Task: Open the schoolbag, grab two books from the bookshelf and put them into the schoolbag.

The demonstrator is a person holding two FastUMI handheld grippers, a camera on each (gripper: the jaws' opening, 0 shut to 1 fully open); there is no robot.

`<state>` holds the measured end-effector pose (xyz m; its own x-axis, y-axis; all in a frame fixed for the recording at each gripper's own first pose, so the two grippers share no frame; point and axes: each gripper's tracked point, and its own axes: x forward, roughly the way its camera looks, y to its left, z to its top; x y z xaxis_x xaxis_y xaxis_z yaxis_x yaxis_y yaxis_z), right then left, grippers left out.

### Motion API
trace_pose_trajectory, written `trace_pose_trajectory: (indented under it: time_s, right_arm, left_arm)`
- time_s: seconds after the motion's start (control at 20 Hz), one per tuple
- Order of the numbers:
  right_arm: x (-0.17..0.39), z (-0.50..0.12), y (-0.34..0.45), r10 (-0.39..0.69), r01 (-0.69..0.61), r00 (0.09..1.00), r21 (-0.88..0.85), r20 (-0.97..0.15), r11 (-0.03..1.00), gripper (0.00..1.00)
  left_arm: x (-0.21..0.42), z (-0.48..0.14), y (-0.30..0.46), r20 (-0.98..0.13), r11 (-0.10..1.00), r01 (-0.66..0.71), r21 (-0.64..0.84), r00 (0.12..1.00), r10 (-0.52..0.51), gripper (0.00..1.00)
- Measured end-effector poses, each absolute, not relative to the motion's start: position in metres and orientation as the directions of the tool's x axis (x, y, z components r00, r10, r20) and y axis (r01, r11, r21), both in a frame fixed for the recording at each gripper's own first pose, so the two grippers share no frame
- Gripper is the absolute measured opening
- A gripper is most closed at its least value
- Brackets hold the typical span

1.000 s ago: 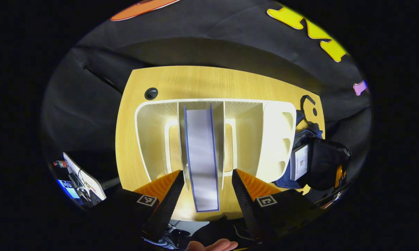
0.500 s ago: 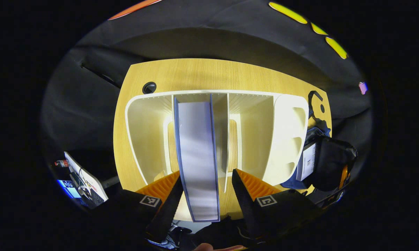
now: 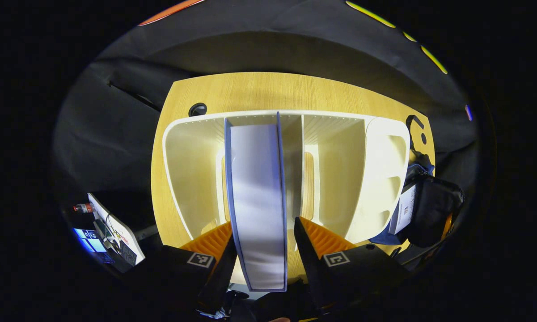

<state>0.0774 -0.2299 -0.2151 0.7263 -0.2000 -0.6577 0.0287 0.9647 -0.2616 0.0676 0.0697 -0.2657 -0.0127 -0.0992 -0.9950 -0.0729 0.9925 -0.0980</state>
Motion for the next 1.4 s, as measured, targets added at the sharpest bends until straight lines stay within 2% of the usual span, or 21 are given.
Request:
trace_pose_trajectory:
  time_s: [0.1,0.35,0.7,1.0,1.4]
  right_arm:
    - [0.078,-0.216,-0.231,-0.198,0.027,0.726,-0.261,-0.658,0.965,0.01]
    - [0.078,-0.217,-0.232,-0.196,0.025,0.726,-0.260,-0.659,0.965,0.01]
    - [0.081,-0.218,-0.233,-0.188,0.018,0.730,-0.257,-0.657,0.966,0.01]
    - [0.082,-0.220,-0.230,-0.171,0.008,0.734,-0.245,-0.657,0.970,0.01]
    - [0.080,-0.219,-0.231,-0.152,0.015,0.738,-0.209,-0.657,0.978,0.01]
  left_arm:
    - [0.069,-0.268,0.070,-0.996,0.993,-0.075,-0.090,-0.012,-0.091,0.71]
    - [0.070,-0.270,0.074,-0.997,0.994,-0.084,-0.067,-0.019,-0.069,0.53]
    - [0.061,-0.261,0.075,-0.998,0.992,-0.112,-0.062,-0.019,-0.065,0.43]
    - [0.043,-0.208,0.087,-0.994,0.994,-0.086,-0.073,0.082,-0.066,0.43]
    - [0.010,-0.103,0.083,-0.942,0.965,-0.138,-0.222,0.284,-0.176,0.42]
